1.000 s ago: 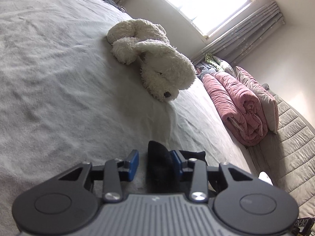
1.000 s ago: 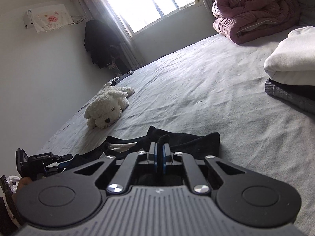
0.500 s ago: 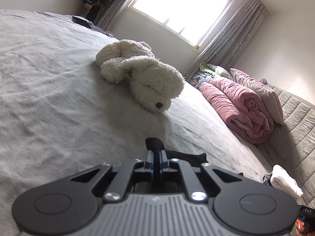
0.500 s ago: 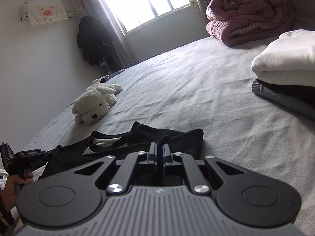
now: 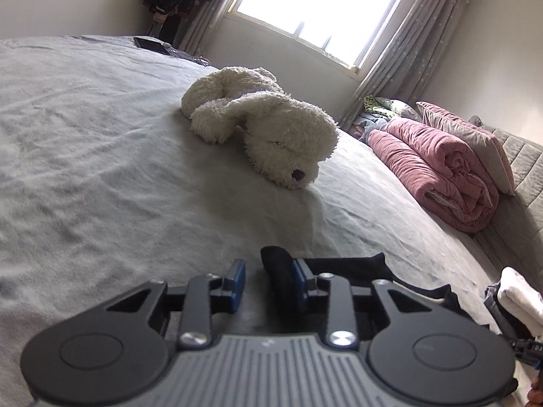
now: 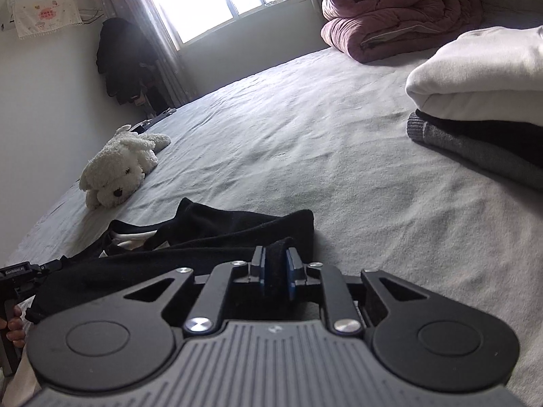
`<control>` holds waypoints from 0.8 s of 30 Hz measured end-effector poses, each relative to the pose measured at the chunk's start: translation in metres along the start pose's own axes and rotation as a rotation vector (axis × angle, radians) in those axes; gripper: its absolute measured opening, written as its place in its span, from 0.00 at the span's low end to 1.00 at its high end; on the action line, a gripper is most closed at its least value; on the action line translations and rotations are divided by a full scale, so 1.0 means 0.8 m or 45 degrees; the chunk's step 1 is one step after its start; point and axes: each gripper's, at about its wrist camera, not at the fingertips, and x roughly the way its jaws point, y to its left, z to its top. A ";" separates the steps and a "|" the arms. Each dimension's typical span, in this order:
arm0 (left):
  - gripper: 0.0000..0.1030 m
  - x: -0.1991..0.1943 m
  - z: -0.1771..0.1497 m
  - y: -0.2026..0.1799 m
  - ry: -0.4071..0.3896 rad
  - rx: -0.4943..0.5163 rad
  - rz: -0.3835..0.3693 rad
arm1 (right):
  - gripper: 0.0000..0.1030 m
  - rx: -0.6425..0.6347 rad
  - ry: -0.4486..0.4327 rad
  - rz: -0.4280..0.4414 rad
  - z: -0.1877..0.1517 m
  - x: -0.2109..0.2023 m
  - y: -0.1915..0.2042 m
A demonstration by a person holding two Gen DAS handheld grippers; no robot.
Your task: Fold clothes
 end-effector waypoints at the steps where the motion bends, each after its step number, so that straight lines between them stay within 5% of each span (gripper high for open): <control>1: 0.33 -0.004 0.002 -0.005 0.001 0.041 0.010 | 0.32 -0.006 -0.013 -0.005 0.002 -0.005 0.003; 13: 0.32 -0.055 -0.004 -0.027 0.163 0.153 -0.049 | 0.33 -0.275 0.085 0.016 -0.007 -0.025 0.094; 24: 0.31 -0.085 -0.045 -0.019 0.401 0.345 -0.127 | 0.32 -0.296 0.222 -0.116 -0.048 -0.035 0.099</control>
